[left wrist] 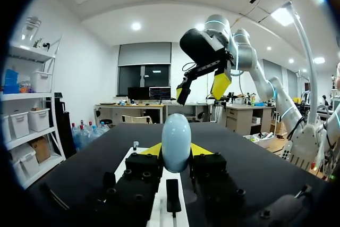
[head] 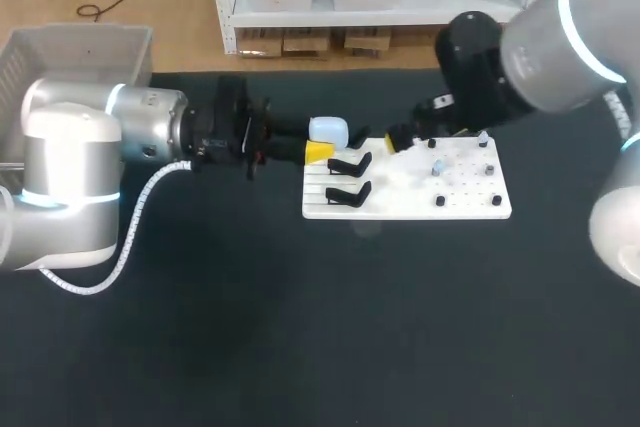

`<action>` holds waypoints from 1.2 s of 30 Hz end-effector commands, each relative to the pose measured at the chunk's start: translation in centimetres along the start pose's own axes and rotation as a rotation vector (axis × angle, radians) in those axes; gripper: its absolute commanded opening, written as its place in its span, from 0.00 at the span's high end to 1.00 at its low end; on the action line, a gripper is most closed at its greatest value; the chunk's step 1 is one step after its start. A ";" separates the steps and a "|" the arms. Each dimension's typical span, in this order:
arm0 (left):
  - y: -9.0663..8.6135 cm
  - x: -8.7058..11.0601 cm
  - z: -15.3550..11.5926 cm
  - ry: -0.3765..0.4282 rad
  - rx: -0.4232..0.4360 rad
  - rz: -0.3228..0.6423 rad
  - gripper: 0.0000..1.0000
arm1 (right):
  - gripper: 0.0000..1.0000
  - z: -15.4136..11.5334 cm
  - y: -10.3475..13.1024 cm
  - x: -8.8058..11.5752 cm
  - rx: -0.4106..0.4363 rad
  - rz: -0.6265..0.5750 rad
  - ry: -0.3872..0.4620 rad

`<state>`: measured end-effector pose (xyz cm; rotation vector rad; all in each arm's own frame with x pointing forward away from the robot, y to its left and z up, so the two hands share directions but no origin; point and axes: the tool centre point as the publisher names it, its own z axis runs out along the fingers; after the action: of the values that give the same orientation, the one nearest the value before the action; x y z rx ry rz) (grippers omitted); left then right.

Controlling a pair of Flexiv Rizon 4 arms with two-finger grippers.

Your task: Pick up each earbud case from the left stands, insert the matching earbuds, close the lid, and place the case in the box.

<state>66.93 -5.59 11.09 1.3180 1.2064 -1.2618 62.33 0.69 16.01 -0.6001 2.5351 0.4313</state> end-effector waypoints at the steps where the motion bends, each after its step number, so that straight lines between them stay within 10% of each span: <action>1: 0.0 0.1 0.0 -0.002 0.001 0.002 1.00 | 0.00 1.8 1.3 -1.4 0.015 0.004 0.018; 36: 0.0 0.1 0.0 -0.002 0.001 0.002 1.00 | 0.00 6.6 3.4 -3.2 -0.037 0.074 0.065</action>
<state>66.94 -5.60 11.10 1.3182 1.2067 -1.2622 65.24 7.11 13.06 -0.5419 2.6175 0.4929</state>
